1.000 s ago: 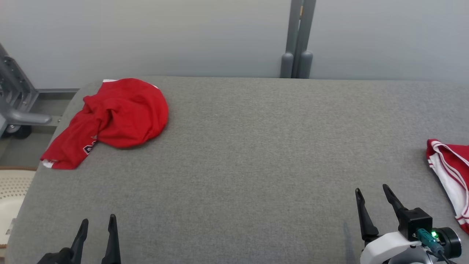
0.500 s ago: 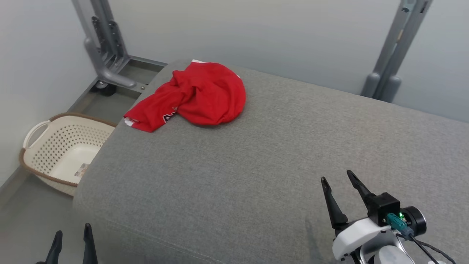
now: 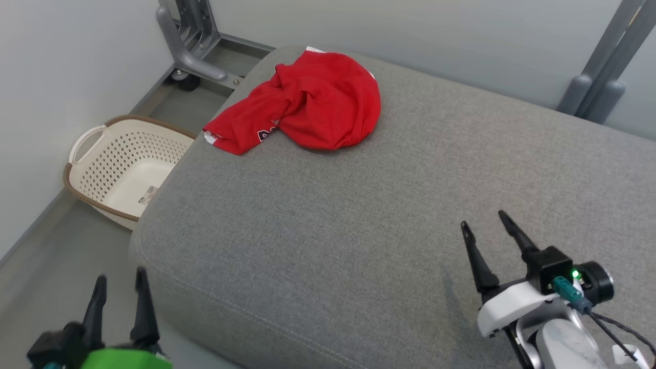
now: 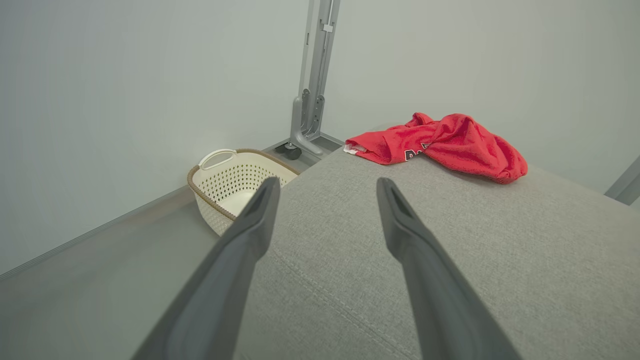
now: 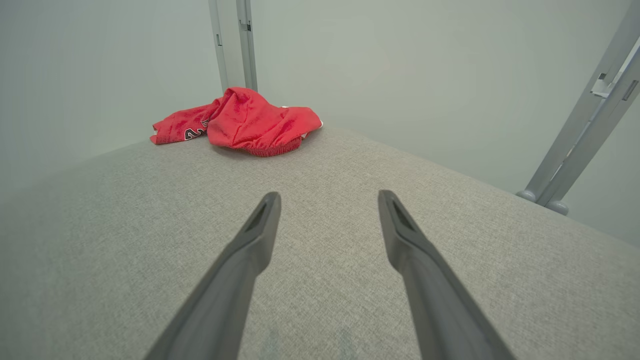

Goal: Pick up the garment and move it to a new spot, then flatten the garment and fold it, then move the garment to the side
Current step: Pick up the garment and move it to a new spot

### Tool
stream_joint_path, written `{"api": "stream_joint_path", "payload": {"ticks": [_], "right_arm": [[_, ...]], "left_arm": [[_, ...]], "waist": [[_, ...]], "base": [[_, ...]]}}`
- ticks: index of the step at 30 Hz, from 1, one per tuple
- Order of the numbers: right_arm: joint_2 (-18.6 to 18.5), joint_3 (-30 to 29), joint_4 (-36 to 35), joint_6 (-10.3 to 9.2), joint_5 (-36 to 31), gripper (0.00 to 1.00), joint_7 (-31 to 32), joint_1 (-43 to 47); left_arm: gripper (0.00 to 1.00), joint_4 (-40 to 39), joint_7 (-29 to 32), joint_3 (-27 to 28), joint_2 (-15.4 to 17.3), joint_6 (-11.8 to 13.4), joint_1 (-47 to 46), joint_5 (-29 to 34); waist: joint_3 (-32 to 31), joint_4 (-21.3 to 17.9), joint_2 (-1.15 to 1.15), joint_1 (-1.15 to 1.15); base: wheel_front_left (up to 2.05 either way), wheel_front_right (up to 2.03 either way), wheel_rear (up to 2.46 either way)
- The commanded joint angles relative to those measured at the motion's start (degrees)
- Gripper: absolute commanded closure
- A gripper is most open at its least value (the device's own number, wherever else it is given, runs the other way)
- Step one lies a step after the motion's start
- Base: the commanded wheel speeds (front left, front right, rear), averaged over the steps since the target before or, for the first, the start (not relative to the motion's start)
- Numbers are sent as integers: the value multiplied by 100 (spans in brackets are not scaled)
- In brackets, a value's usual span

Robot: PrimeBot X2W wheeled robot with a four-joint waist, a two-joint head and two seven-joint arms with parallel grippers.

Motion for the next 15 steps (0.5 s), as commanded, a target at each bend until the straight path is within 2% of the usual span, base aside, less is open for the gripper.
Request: {"api": "stream_joint_path", "payload": {"ticks": [1,4,7,15], "right_arm": [[-59,-41,-51,-8,-35,0,-24,-96],[-231,-237,-312,-8,-225,0,-23,-258],[-389,-422,-667,-8,-415,0,2,-422],[-716,-582,-1846,-8,-723,0,508,-855]], "left_arm": [[0,7,-14,-54,-28,-15,-186,-31],[0,219,34,-576,110,-18,-952,-351],[0,539,286,-1092,307,-16,-1916,-947],[0,1837,957,-2071,1164,-17,-4058,-2428]], "waist": [[367,55,0,0],[886,81,0,0],[1415,56,0,0],[2715,-510,0,0]], "base": [[0,0,0],[0,0,0],[0,0,0],[0,0,0]]}}
